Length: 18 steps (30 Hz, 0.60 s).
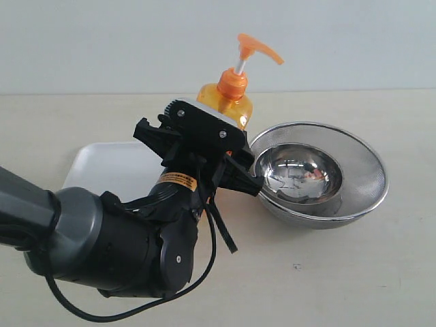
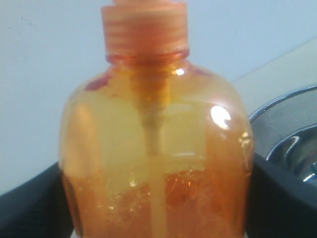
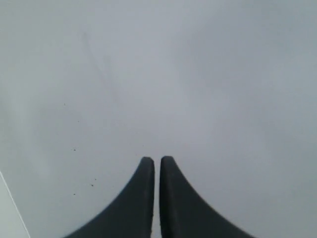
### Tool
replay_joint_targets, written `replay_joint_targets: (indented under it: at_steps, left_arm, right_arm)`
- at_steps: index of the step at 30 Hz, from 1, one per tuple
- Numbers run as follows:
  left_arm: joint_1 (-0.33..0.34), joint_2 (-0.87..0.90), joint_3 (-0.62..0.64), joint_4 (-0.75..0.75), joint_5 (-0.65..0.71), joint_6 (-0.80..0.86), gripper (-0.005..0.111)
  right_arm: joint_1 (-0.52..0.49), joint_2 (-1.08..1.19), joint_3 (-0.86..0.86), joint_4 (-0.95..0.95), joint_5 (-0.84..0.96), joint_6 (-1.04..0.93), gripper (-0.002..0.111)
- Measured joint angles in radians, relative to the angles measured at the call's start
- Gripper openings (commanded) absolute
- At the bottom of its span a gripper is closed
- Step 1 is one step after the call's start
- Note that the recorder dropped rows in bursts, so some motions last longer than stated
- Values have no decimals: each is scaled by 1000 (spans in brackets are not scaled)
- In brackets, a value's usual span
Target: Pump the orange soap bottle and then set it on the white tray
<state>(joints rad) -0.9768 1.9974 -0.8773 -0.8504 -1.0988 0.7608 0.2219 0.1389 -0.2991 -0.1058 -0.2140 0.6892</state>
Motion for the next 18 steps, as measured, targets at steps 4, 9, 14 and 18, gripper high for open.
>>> replay_joint_targets:
  at_steps: [4, 9, 14, 18]
  left_arm:
    - [0, 0, 0, 0, 0, 0, 5]
    - [0, -2, 0, 13, 8, 20, 5]
    - [0, -2, 0, 21, 16, 36, 5]
    - [0, -2, 0, 21, 16, 37, 5]
  right_arm:
    - [0, 194, -149, -204, -2, 125, 0]
    - [0, 607, -356, -1031, -85, 772, 0]
    - [0, 888, -521, -1561, -256, 1263, 0]
    - [0, 981, -587, -1621, -353, 1297, 0]
